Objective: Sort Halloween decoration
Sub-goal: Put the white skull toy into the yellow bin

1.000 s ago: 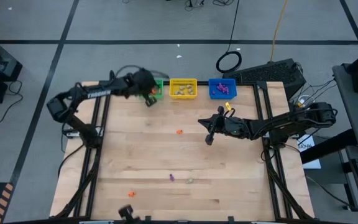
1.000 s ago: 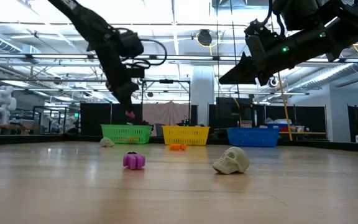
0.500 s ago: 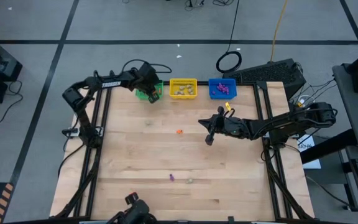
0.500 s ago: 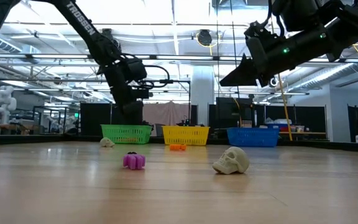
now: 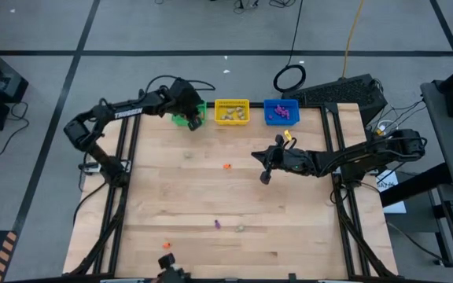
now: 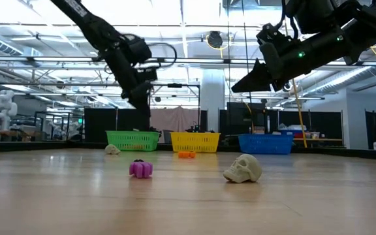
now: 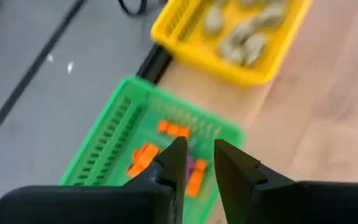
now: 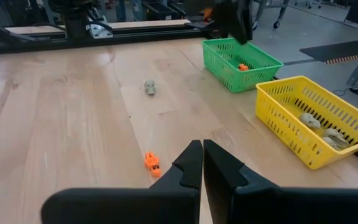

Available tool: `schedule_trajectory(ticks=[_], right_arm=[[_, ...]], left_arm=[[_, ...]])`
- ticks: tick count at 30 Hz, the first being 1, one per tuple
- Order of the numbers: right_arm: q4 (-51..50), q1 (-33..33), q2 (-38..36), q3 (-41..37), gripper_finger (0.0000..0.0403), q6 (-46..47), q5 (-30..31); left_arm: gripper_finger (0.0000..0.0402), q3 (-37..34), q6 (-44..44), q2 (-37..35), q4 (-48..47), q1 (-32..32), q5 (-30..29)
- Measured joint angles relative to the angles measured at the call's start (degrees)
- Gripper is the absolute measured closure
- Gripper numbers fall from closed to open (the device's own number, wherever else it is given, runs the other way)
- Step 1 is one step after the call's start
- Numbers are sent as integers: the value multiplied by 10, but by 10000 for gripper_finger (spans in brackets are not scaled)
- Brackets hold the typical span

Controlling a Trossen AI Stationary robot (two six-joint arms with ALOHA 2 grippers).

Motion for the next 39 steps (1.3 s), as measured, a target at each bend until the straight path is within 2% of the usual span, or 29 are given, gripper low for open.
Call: schedule_trajectory(ticks=[8,14,19,28,31,34,39], right_arm=[[-35,55,0,0,403,9,-2],[-54,137,18,7,398,36,-6],[-89,187,83,75,370,47,-39],[-212,228,213,219,277,45,-142],[-214,236,247,240,244,44,-169],[-214,239,270,248,221,47,-171],[-198,237,296,248,207,76,-200]], left_arm=[[394,-153,-68,-102,224,-75,1],[394,-277,-103,-166,373,-153,1],[400,-342,-125,-190,478,-217,0],[401,-355,-128,-196,504,-301,-13],[401,-355,-128,-196,504,-317,-31],[401,-355,-125,-196,503,-324,-37],[402,-355,-126,-196,505,-328,-38]])
